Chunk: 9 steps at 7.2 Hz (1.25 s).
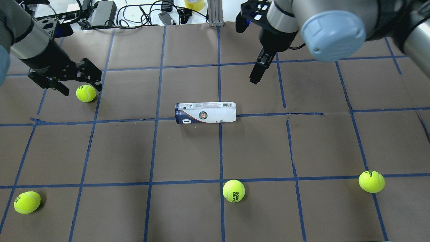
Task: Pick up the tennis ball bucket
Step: 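Reach the left gripper to the can's blue-lidded end while right arm withdraws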
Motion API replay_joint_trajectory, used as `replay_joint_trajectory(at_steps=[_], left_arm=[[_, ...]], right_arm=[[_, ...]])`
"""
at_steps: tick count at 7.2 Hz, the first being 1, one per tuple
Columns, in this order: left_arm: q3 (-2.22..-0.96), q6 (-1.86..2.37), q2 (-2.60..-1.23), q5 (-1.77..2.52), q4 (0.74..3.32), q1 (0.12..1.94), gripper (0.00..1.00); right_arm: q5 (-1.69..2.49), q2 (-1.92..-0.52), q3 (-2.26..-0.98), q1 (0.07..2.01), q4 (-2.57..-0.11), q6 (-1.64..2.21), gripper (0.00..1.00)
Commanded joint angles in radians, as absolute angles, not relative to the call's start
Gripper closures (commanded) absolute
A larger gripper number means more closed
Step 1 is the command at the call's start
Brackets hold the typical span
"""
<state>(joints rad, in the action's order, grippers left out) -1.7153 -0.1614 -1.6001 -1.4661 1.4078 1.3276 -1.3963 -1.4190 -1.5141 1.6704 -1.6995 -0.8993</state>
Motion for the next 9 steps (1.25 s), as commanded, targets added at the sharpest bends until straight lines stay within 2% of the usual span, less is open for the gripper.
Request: replay_joint_trajectory(at_steps=[1, 3, 6, 9], left_arm=[[-1.793, -0.159, -1.667, -1.238, 1.274, 1.327, 0.0], [-1.818, -0.158, -1.745, -1.021, 1.195, 1.328, 0.0], [-1.828, -0.164, -1.9, -0.829, 1.082, 1.33, 0.0], [-1.868, -0.167, -1.983, -0.756, 0.999, 1.391, 0.0]], right_arm=[[-1.404, -1.529, -1.505, 1.586, -1.53, -0.745, 0.0], [-1.454, -1.578, -1.509, 1.586, -1.474, -0.556, 0.0], [-1.519, -1.638, -1.522, 1.591, -1.508, -0.064, 0.0], [-1.538, -1.651, -1.535, 1.591, -1.564, 0.034, 0.0]])
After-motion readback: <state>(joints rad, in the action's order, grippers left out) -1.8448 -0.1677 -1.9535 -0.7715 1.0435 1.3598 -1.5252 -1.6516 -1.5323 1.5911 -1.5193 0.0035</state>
